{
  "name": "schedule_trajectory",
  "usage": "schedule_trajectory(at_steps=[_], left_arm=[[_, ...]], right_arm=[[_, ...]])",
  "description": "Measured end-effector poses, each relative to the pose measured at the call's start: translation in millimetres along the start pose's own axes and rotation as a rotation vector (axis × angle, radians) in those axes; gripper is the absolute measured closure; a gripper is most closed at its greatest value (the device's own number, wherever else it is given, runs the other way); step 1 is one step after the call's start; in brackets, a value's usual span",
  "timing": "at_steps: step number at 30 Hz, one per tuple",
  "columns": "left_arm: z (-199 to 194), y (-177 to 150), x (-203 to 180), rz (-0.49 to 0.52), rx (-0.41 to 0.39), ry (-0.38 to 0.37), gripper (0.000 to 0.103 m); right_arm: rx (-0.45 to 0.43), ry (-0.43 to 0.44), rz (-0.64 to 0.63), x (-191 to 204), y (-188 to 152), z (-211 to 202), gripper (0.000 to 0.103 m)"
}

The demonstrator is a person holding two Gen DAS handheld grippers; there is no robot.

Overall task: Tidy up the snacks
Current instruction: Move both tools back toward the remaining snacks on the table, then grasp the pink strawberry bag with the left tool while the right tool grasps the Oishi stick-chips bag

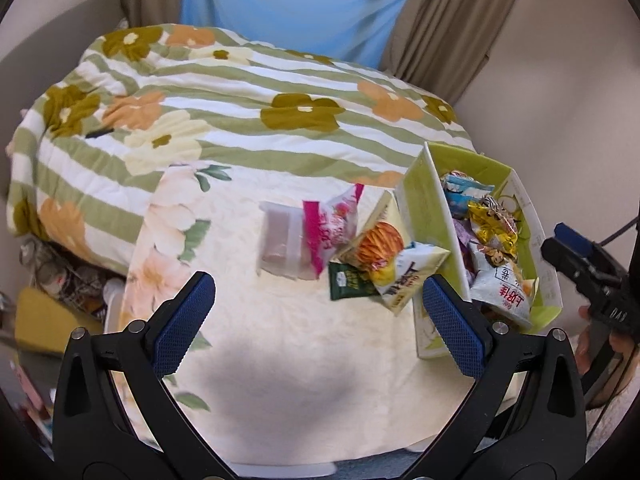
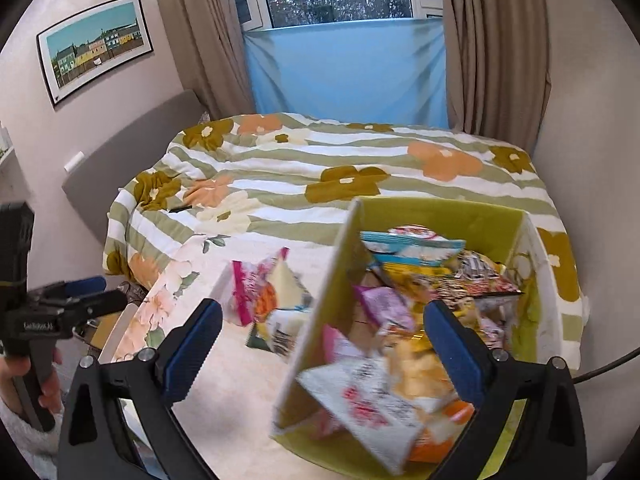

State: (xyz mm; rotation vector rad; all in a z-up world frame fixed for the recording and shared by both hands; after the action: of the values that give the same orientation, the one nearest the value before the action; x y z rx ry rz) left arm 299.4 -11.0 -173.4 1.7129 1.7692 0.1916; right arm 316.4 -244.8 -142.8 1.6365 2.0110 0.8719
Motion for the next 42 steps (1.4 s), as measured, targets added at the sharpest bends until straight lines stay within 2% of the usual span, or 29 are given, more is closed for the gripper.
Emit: schedule_trajectory(at_steps=[4, 7, 10, 13, 18, 24, 28, 36, 42], left_arm=[[3.9, 15.1, 16.8, 0.085, 0.032, -0.032, 0.001], [13.6, 27.0, 25.4, 0.132, 0.065, -0.077, 0.001], [24.2, 38.1, 28.8, 0.225, 0.092, -0.125, 0.001], [44.4, 47.8, 27.8, 0.335, 0.133, -0.160, 0.001], [90.1, 58.1, 20.0, 0.441, 0.217, -0.249, 0.001], [148.4, 53.7, 7.4, 0.506, 0.320, -0.315, 0.001], [180.8, 45.0, 3.1, 0.532, 0.373, -0.324, 0.002], [221.9, 30.9, -5.0, 0.576, 0.459, -0.334, 0.013], [247.9, 25.4, -12.6, 0.587, 0.521, -0.347, 0.014]], right_arm=[[0.015, -0.013, 0.021, 27.9, -0.9, 14.9, 0.002], [0.017, -0.085, -0.002, 45.1, -1.7, 28.2, 0.003], [0.030, -0.109, -0.003, 60.0, -4.7, 39.9, 0.003], [0.053, -0.192, -0.071, 73.2, -11.5, 54.2, 0.003], [0.081, -0.263, -0.105, 85.5, -20.3, 68.4, 0.003], [0.138, -0.350, -0.199, 90.8, -29.6, 90.4, 0.003], [0.172, -0.380, -0.287, 91.3, -35.6, 106.6, 0.003], [0.214, -0.387, -0.450, 97.9, -41.0, 139.0, 0.003], [0.252, -0.388, -0.492, 92.1, -42.1, 157.8, 0.003]])
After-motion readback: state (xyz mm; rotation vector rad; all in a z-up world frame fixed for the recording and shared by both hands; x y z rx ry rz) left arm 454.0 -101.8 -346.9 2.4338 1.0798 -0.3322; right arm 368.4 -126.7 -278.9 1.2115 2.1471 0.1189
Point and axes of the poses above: each gripper's, at about its wrist camera, not at the fingertips, and z roughly the way its jaws point, x to its left, y to its top, the point moved 9 cm from there along z, roughly the way its jaws point, and after that the axes turned 6 degrees about -y, right-handed, at the moved point
